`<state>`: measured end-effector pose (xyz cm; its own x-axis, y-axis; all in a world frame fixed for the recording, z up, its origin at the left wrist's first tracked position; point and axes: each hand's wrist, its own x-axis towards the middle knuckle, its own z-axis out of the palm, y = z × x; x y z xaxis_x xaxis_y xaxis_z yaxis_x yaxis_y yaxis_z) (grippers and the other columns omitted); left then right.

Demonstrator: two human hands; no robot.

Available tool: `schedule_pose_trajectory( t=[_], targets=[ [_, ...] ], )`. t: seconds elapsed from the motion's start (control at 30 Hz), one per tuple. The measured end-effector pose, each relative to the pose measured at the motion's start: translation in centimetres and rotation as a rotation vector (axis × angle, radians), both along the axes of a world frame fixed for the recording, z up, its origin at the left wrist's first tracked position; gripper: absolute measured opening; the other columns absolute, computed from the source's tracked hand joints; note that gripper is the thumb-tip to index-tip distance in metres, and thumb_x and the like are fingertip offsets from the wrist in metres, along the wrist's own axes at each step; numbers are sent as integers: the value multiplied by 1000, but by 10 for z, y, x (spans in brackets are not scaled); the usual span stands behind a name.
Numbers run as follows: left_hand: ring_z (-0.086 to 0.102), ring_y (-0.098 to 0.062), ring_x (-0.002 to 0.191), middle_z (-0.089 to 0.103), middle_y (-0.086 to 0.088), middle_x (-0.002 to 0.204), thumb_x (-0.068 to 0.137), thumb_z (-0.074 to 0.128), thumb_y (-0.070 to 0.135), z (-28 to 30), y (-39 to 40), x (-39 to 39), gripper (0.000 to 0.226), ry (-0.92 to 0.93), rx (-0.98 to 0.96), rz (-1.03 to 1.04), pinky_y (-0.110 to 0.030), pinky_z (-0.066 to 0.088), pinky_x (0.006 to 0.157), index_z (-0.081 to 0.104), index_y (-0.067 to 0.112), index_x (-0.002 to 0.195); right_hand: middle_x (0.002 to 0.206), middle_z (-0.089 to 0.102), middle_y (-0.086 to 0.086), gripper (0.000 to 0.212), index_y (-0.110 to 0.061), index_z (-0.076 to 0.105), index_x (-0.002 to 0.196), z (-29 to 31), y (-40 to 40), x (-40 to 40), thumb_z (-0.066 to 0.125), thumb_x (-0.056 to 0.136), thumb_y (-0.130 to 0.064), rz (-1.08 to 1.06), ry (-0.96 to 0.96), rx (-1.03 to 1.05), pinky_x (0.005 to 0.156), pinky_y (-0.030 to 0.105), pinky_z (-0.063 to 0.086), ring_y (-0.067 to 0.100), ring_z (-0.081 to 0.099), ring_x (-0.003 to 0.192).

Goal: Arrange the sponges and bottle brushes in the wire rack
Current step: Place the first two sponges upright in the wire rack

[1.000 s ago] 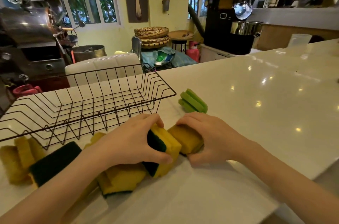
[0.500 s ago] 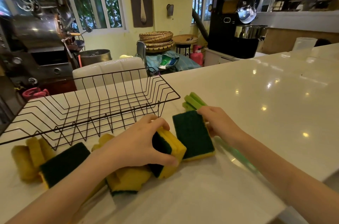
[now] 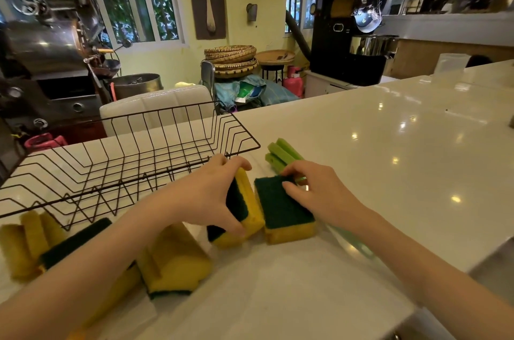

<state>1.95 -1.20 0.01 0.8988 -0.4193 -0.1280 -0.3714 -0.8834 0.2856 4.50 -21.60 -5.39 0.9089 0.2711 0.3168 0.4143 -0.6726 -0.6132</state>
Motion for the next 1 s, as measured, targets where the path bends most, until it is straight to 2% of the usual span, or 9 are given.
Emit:
schedule_pose_trajectory(
  t=[0.07,0.17,0.3,0.43,0.53,0.63,0.77,0.87,1.0],
  targets=[
    [37,-13,103,30,6,121,58,78,37,2,-2,5,92,12,95,-39,-15,40,66,18,37,127,104,57,-5,23,-21,58,107,3,0,0,54,85,-26,4,-13,-38,71,10,35,7,50,90],
    [35,-15,112,29,3,132,60,77,32,0,-4,12,93,25,206,-82,-26,46,84,17,33,131,106,58,-4,20,-21,58,105,7,0,-2,53,86,-24,55,-63,-131,78,17,40,9,51,92],
    [36,-17,117,31,1,136,61,77,35,-5,-8,21,100,60,210,-98,-29,44,90,11,31,135,113,59,-3,20,-23,58,105,11,0,-2,51,86,-25,143,-101,-205,87,24,43,10,51,100],
    [34,-19,124,30,1,142,58,77,42,-9,-3,25,106,72,181,-90,-32,39,96,7,30,137,113,56,-5,29,-26,54,106,15,0,1,52,83,-42,250,-18,-284,88,26,44,8,49,100],
    [38,-18,119,35,1,139,58,76,47,-8,3,26,104,73,158,-72,-28,40,90,11,28,136,103,54,-11,46,-32,49,107,23,1,2,55,71,-61,295,104,-334,75,24,47,5,50,89],
    [44,-12,101,44,5,122,57,76,49,-4,10,27,91,92,142,-64,-19,45,74,24,28,128,99,50,-16,63,-38,41,110,34,2,3,63,58,-67,333,262,-402,65,25,52,7,53,85],
    [43,-10,97,42,10,111,58,76,49,1,15,27,83,107,158,-96,-14,41,68,28,30,123,105,45,-13,75,-39,35,116,46,0,5,76,54,-52,388,380,-529,65,20,50,10,50,90],
    [43,-11,100,47,6,118,59,73,52,2,12,27,79,81,170,-129,-14,38,69,32,30,122,109,43,-8,73,-36,37,118,50,1,5,78,58,-35,396,360,-577,74,29,54,14,49,94],
    [46,-12,98,50,3,118,60,70,56,14,7,25,73,92,129,-146,-14,39,70,34,32,120,109,45,-6,65,-35,42,112,63,-1,6,77,58,-28,412,300,-540,79,35,52,14,48,96]
  ],
)
